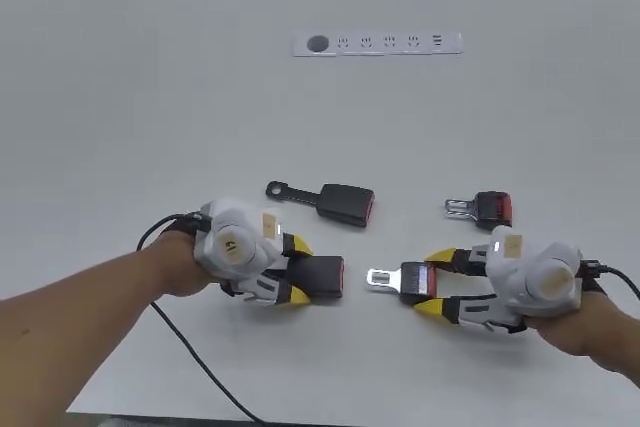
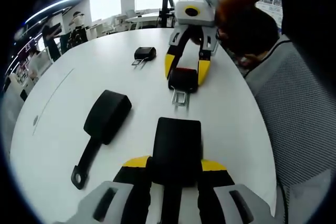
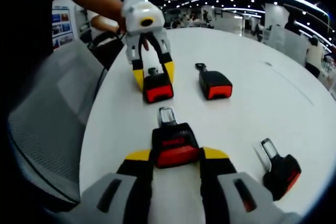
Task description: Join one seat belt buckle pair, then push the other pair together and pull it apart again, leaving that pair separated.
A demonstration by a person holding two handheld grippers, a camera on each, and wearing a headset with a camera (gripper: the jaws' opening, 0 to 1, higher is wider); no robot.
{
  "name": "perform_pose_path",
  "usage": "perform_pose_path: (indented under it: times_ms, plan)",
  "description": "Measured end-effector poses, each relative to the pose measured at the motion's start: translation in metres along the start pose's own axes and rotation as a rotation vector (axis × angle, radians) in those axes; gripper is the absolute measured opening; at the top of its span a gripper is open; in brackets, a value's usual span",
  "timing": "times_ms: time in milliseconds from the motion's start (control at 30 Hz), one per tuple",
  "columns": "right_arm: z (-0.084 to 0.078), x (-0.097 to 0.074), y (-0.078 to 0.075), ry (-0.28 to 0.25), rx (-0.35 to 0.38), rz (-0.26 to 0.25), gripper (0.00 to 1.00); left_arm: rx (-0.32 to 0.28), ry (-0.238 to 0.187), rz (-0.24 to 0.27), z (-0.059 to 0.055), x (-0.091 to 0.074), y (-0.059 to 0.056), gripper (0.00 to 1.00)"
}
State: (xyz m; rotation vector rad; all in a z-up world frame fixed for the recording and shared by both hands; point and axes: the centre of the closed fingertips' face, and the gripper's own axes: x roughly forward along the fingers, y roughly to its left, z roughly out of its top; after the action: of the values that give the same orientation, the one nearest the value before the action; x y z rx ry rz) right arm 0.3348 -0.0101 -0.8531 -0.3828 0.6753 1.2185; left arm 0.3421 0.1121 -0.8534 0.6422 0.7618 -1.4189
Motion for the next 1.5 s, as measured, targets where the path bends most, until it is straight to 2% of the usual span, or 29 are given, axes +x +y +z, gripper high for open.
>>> perform_pose_path:
  times_ms: [500, 733, 800, 900, 1200, 1467, 1500]
  plan:
    - [0.020, 0.024, 0.008, 0.000, -0.017, 0.013, 0.35, 0.008, 0.013, -0.003, -0.001, 0.000, 0.001, 0.35]
    - [0.028, 0.033, 0.015, 0.015, -0.025, 0.021, 0.35, 0.017, 0.020, -0.005, -0.001, 0.000, 0.001, 0.35]
    - [0.028, 0.033, 0.014, 0.035, -0.039, 0.014, 0.35, 0.019, 0.024, -0.006, -0.002, 0.000, 0.000, 0.35]
    - [0.027, 0.031, 0.014, 0.035, -0.012, 0.013, 0.34, 0.027, 0.028, -0.008, -0.002, 0.001, 0.001, 0.35]
    - [0.028, 0.035, 0.015, 0.049, -0.013, -0.004, 0.34, 0.053, 0.041, -0.015, -0.001, 0.001, -0.001, 0.34]
    - [0.032, 0.040, 0.016, 0.054, -0.010, 0.009, 0.34, 0.055, 0.034, -0.021, -0.001, 0.001, -0.001, 0.34]
    - [0.035, 0.043, 0.017, 0.048, 0.009, 0.015, 0.34, 0.056, 0.034, -0.022, -0.001, 0.001, -0.001, 0.34]
